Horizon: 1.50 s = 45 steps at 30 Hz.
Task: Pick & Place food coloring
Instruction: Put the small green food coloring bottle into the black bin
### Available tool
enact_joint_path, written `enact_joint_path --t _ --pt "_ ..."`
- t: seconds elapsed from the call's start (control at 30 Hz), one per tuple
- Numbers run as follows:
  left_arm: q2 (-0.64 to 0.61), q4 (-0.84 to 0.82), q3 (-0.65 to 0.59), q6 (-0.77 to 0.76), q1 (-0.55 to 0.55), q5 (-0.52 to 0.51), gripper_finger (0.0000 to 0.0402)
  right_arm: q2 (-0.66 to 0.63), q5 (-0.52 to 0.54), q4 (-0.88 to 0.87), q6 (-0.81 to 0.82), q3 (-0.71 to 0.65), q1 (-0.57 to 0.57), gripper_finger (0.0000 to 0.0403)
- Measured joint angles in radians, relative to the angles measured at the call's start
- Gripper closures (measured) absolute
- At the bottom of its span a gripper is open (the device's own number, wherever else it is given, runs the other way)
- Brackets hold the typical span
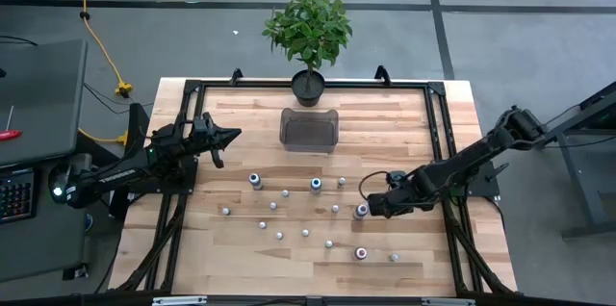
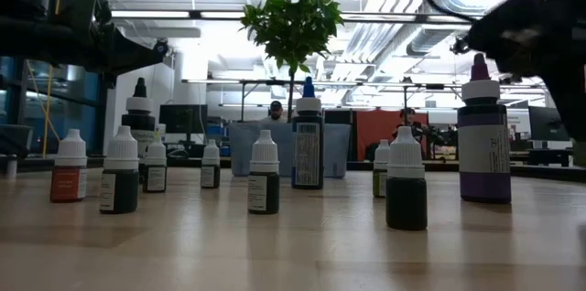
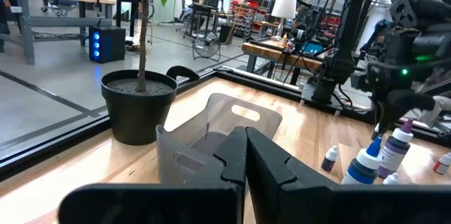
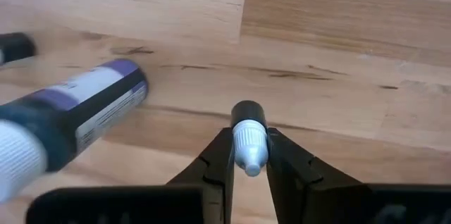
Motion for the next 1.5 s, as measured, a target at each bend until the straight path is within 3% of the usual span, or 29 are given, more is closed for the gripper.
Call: enact_joint_path --t 0.37,0.7,1.0,1.2,1.37,1.5 --pt "0.0 0.0 0.0 0.0 0.0 0.0 0.0401 -0.213 0.099 -0.034 -0.082 0.0 -0.024 0.0349" --pt "0.0 0.0 0.0 0.0 0.0 0.0 0.0401 -0.309 0.172 0.07 -0.413 0.0 -0.213 0.0348" --pt "0.0 0.0 0.0 0.0 0.0 0.0 0.0401 -0.296 0.0 0.377 -0.903 0.0 -0.476 0.0348" --pt "0.0 0.0 0.0 0.0 0.0 0.0 0.0401 -0.284 -0.146 0.521 -1.124 0.003 -0.636 0.0348" --pt "0.0 0.0 0.0 0.0 0.0 0.0 0.0401 -0.202 -0.265 0.51 -1.322 0.118 -0.714 0.0348" --pt "0.0 0.0 0.0 0.0 0.0 0.0 0.0401 -0.08 -0.27 0.377 -1.487 0.313 -0.741 0.0348"
